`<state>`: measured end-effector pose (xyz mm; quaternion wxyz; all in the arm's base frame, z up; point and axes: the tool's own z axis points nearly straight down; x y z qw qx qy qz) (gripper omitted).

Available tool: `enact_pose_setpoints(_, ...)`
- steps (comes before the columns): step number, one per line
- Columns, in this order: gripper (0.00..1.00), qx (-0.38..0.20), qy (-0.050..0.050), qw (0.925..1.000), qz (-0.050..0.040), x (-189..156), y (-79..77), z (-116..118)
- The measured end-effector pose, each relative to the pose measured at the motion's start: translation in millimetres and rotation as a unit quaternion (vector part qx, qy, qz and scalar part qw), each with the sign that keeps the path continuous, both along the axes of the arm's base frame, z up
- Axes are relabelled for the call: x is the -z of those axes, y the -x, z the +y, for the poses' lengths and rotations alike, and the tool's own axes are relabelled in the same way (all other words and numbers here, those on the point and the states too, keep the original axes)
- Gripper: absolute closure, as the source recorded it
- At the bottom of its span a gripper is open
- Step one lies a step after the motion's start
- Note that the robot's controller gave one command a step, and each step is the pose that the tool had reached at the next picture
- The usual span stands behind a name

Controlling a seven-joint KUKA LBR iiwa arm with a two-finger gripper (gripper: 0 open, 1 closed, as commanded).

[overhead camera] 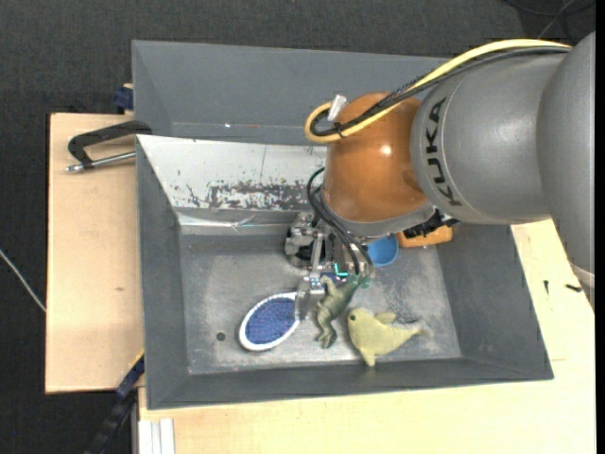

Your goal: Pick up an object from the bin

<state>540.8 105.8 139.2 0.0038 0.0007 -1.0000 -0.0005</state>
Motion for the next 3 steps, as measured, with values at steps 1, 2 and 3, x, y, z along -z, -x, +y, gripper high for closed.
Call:
enact_pose_setpoints(1, 0.00, 0.034, -0.002, 0.9994, -0.0083, 68.5, 40.4, -45.9)
enact_pose_setpoints(2, 1.00, 0.033, -0.002, 0.9994, -0.0127, 64.9, 36.8, -44.6)
enact_pose_setpoints(3, 1.00, -0.085, 0.000, 0.9964, -0.0093, -66.7, 31.9, -37.2)
